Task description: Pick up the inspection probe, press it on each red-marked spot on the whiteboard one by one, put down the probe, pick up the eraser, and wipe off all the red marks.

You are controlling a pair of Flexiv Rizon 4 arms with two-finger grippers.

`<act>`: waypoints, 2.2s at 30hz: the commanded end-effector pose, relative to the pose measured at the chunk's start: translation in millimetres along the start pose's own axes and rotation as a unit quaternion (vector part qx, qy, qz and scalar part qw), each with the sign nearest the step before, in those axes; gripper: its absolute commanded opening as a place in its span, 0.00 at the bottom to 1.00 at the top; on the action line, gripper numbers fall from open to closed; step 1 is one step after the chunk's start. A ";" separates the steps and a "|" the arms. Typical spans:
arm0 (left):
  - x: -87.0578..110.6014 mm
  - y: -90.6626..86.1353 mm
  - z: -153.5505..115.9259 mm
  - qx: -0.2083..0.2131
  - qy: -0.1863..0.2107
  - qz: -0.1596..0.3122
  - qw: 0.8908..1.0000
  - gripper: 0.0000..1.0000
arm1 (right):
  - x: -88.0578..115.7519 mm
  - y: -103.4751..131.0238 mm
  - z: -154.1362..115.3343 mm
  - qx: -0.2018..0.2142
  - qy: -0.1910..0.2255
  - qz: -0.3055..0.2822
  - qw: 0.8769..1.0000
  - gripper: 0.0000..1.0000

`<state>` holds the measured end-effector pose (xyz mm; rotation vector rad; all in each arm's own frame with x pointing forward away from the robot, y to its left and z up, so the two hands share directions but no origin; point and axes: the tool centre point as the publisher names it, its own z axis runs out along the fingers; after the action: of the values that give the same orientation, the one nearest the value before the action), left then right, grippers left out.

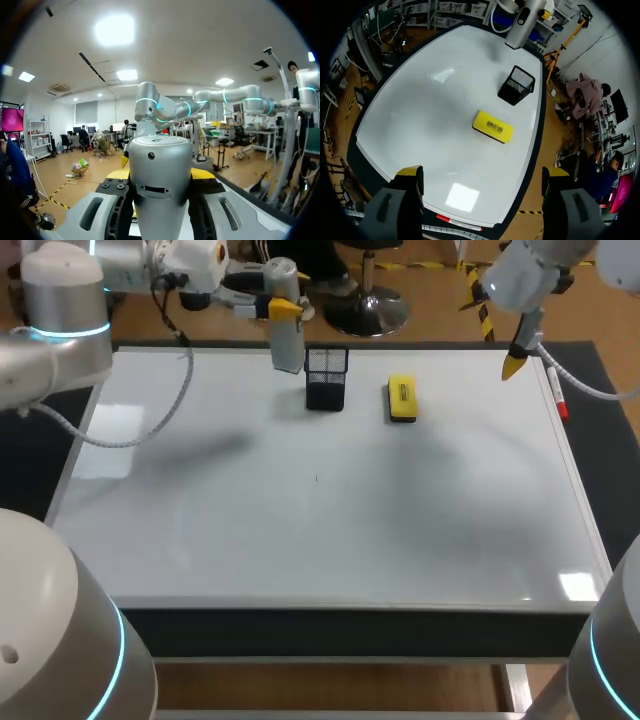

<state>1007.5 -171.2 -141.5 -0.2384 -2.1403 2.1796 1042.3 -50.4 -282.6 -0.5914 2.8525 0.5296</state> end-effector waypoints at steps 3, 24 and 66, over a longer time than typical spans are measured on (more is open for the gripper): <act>-22.1 9.4 14.3 0.012 0.001 -0.006 1.000 0.00 | 0.0 0.0 -0.9 0.002 0.002 -0.001 1.000 1.00; -59.6 18.9 37.2 0.014 -0.049 -0.044 0.998 0.00 | 0.0 0.0 -0.9 0.002 0.002 -0.001 1.000 1.00; -93.2 60.2 45.1 0.013 -0.092 -0.077 0.993 0.00 | 0.0 0.0 -0.9 0.002 0.002 -0.001 1.000 1.00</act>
<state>1092.1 -230.8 -192.5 0.1342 -2.1451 2.2119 1042.3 -50.5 -282.6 -0.5917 2.8526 0.5303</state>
